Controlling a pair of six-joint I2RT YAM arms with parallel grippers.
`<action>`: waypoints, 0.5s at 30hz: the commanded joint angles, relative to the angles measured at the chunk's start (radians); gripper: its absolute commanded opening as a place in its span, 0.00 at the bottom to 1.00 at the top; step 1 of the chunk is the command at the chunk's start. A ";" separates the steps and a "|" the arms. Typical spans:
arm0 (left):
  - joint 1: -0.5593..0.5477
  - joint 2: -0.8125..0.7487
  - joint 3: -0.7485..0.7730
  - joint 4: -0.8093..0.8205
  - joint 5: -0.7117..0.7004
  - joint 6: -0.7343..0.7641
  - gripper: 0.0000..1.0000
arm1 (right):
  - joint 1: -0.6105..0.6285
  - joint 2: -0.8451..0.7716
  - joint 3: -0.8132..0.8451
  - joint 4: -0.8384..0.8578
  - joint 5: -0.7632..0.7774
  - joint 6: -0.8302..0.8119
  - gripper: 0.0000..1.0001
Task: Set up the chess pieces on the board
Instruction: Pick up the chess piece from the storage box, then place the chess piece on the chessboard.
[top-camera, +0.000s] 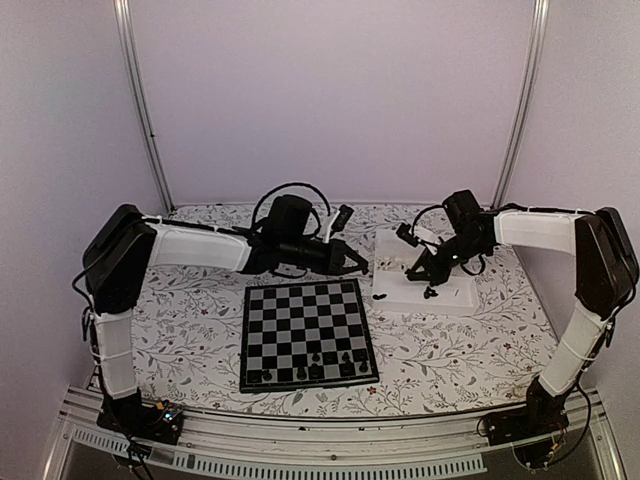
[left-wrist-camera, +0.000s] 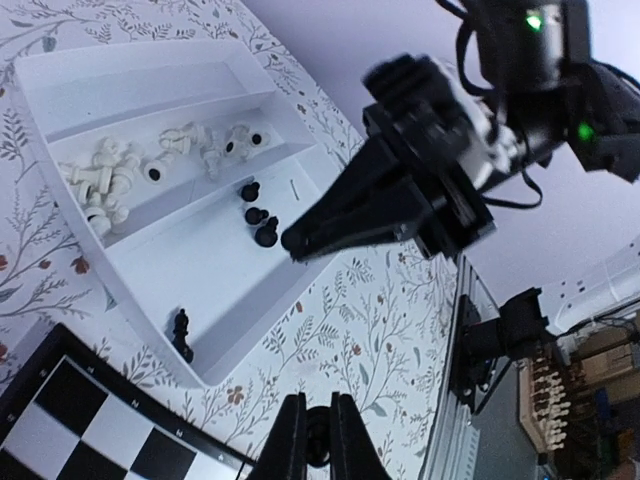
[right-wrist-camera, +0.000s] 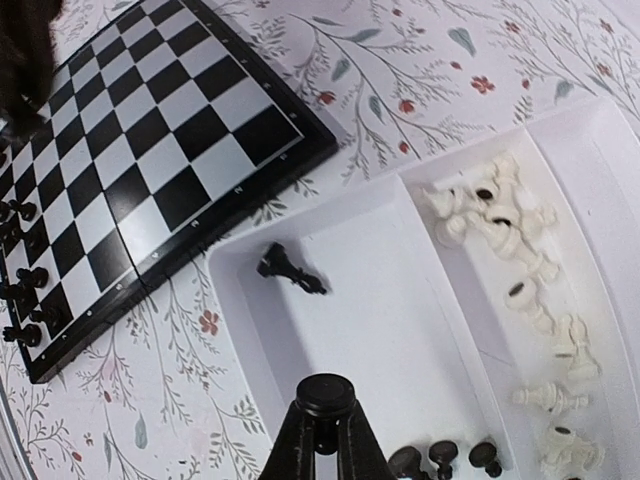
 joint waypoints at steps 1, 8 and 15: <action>-0.054 -0.202 -0.070 -0.309 -0.139 0.306 0.00 | -0.086 -0.051 -0.057 0.058 -0.061 0.014 0.00; -0.212 -0.351 -0.139 -0.565 -0.332 0.519 0.00 | -0.110 -0.077 -0.132 0.132 -0.046 0.025 0.00; -0.335 -0.438 -0.241 -0.651 -0.476 0.592 0.00 | -0.111 -0.079 -0.142 0.154 -0.025 -0.001 0.00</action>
